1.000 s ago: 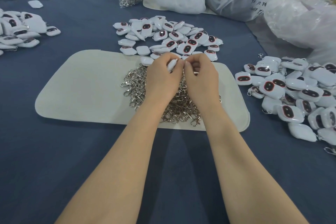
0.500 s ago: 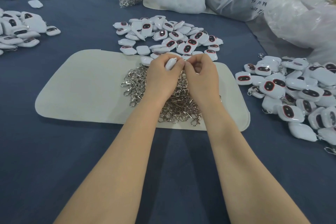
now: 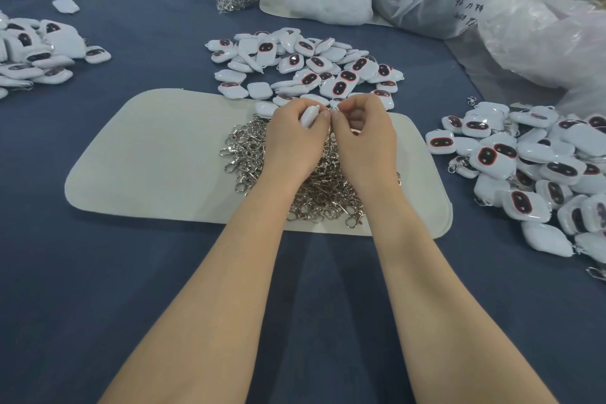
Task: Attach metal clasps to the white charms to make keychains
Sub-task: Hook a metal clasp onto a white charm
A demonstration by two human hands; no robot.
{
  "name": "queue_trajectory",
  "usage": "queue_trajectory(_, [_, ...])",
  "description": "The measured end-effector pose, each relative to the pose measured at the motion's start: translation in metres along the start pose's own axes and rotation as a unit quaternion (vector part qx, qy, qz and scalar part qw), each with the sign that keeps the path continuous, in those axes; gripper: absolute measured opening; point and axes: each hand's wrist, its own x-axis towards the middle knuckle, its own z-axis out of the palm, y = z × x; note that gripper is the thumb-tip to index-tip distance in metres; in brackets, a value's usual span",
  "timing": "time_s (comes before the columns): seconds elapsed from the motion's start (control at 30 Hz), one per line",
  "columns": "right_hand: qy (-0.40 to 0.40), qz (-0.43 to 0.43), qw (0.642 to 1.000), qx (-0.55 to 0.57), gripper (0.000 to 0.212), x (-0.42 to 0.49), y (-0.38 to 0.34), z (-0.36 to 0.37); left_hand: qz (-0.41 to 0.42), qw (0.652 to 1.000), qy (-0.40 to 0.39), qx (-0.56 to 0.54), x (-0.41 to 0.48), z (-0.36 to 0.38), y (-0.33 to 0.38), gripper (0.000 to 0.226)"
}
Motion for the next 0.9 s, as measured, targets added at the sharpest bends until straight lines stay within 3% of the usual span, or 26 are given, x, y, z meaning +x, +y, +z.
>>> queue_trajectory(0.4, [0.007, 0.002, 1.000, -0.022, 0.009, 0.0007, 0.0021, 0.0007, 0.077, 0.993, 0.026, 0.084, -0.0016, 0.0000, -0.0008, 0.007])
queue_trajectory(0.9, [-0.020, -0.014, 1.000, -0.012, 0.015, 0.0011, 0.0055, 0.0008, 0.095, 0.988, 0.031, 0.115, -0.0015, 0.0004, -0.0030, 0.009])
